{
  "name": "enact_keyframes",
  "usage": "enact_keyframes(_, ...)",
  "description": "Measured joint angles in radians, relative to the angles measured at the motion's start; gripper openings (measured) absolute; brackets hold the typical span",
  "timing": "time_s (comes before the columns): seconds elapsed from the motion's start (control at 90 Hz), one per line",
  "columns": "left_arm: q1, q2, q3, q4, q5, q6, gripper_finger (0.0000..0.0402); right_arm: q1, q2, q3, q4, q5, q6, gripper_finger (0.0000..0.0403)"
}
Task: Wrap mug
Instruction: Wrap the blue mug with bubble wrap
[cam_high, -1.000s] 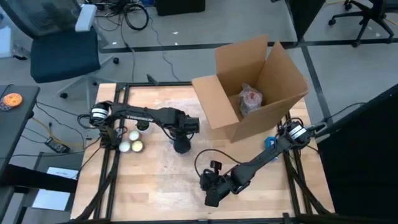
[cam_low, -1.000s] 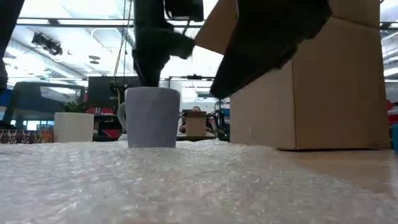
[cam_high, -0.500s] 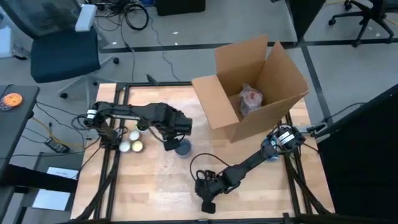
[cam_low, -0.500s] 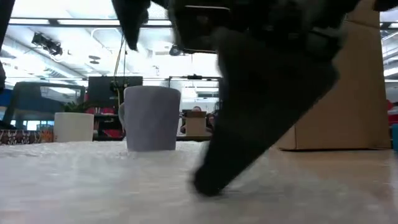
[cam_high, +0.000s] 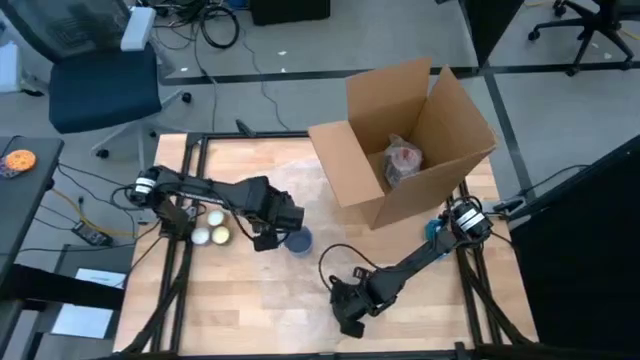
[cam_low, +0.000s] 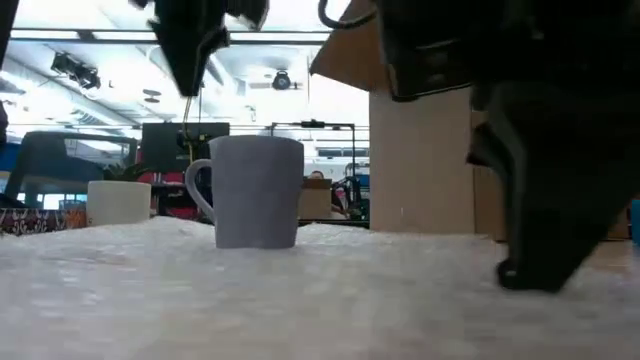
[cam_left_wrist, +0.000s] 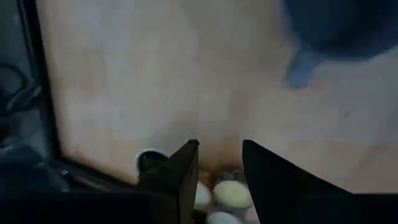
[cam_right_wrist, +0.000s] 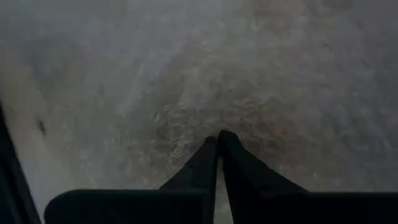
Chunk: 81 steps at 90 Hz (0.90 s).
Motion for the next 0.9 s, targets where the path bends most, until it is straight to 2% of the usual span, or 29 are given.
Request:
enact_keyframes(0.244,-0.002,0.000,-0.191,0.065,-0.014,0.020,0.0108,0.004,-0.022,-0.002,-0.216,-0.009,0.019,0.0000)
enact_keyframes(0.511,0.039,0.001,-0.407,0.419,-0.182,0.081,0.0108,0.004,-0.030,-0.010,-0.472,0.001,0.019,0.0000)
enact_keyframes(0.7,0.075,0.001,-0.493,0.623,-0.103,0.118,0.0108,0.007,-0.029,-0.010,-0.574,-0.004,0.027,0.0000)
enact_keyframes(0.811,0.077,0.001,-0.521,0.658,-0.052,0.101,0.0108,0.006,-0.030,-0.009,-0.601,0.006,0.022,0.0000)
enact_keyframes(0.9,0.074,0.001,-0.540,0.665,0.027,0.066,0.0108,0.006,-0.031,-0.008,-0.613,0.020,0.014,0.0000)
